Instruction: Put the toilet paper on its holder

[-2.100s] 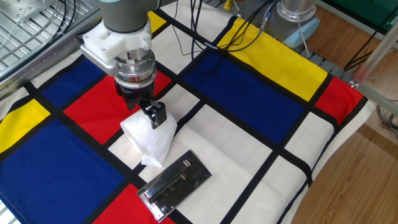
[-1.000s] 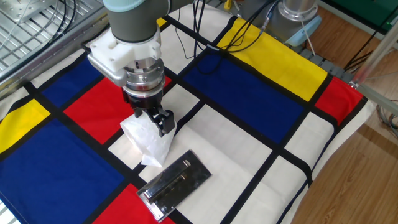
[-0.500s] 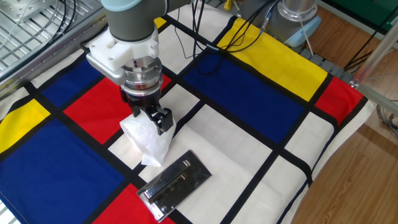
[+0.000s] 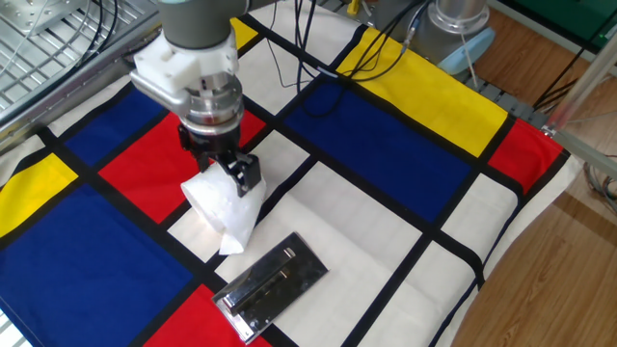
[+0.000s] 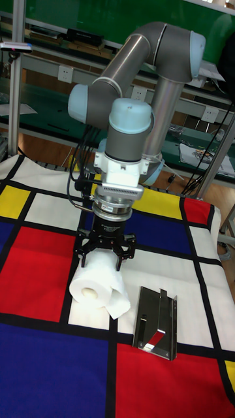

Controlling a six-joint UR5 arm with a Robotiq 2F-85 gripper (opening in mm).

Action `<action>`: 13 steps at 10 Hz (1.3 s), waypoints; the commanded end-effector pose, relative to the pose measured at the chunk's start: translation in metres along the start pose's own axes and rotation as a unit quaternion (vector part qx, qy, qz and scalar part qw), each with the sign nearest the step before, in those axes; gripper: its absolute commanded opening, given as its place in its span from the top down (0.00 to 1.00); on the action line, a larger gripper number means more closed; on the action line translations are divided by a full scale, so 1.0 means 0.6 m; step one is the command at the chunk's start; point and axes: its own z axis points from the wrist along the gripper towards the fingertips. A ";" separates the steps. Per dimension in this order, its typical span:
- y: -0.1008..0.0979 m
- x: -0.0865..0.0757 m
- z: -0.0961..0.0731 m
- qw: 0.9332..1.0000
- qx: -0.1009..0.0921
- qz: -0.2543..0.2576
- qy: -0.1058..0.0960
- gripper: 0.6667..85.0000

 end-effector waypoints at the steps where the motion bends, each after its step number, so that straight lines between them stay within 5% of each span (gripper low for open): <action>1: -0.030 0.009 0.000 0.999 -0.008 -0.028 -0.021 0.06; 5: -0.027 0.006 0.000 0.999 -0.011 -0.044 -0.025 0.06; 9: -0.041 0.035 0.001 0.999 0.004 -0.036 0.010 0.05; 13: -0.049 0.039 0.001 0.999 0.012 -0.037 0.015 0.06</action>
